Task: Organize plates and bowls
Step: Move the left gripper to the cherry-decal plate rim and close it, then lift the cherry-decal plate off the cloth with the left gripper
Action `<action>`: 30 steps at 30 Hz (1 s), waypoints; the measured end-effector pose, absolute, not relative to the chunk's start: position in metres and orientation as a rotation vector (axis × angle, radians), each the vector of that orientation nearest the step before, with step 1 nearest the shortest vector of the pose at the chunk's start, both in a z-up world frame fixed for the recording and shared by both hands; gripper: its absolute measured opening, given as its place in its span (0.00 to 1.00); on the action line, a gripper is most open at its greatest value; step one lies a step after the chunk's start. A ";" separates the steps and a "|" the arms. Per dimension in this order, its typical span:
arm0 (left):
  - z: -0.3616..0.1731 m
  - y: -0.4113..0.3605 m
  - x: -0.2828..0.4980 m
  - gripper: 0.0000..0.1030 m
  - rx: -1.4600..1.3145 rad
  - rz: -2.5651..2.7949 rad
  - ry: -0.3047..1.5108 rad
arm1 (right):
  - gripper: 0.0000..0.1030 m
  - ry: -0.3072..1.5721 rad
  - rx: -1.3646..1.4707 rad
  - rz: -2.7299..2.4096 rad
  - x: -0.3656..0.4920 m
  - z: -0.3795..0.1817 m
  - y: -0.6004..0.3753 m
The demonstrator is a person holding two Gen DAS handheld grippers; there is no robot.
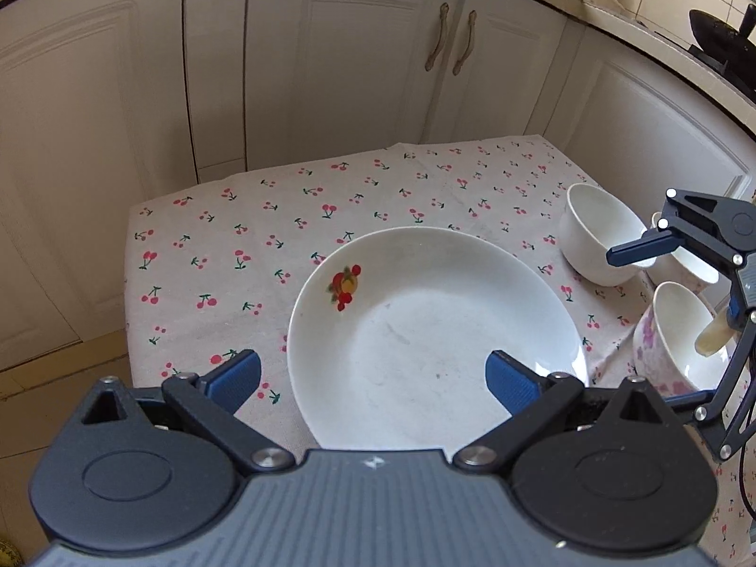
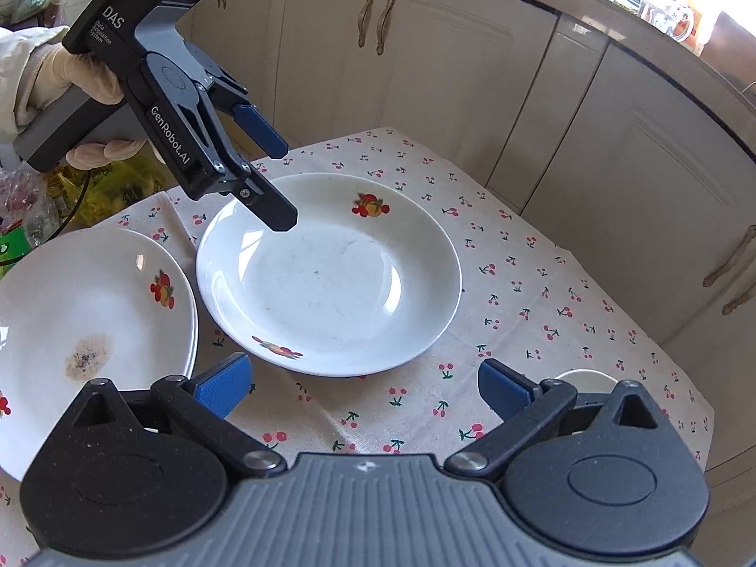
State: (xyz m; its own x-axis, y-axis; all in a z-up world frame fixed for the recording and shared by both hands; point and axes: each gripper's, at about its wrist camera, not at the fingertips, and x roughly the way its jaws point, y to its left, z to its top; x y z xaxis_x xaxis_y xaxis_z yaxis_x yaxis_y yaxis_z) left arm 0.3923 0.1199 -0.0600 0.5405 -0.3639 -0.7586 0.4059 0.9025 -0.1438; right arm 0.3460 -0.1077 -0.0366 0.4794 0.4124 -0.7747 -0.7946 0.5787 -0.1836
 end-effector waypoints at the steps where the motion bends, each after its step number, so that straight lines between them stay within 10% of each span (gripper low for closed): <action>1: -0.062 0.120 0.396 0.98 0.050 -0.464 0.895 | 1.00 0.764 -0.587 0.801 0.350 -0.040 -0.106; 30: -0.083 0.110 0.431 0.96 0.046 -0.626 1.002 | 0.95 0.891 -0.636 0.934 0.387 -0.075 -0.080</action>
State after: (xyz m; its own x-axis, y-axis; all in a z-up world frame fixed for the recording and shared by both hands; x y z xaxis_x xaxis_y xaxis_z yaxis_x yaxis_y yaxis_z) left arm 0.4311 0.1097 -0.0827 0.3796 -0.4696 -0.7971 0.5105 0.8249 -0.2428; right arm 0.3872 -0.0798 -0.0746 0.3014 0.4056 -0.8629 -0.8810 0.4645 -0.0895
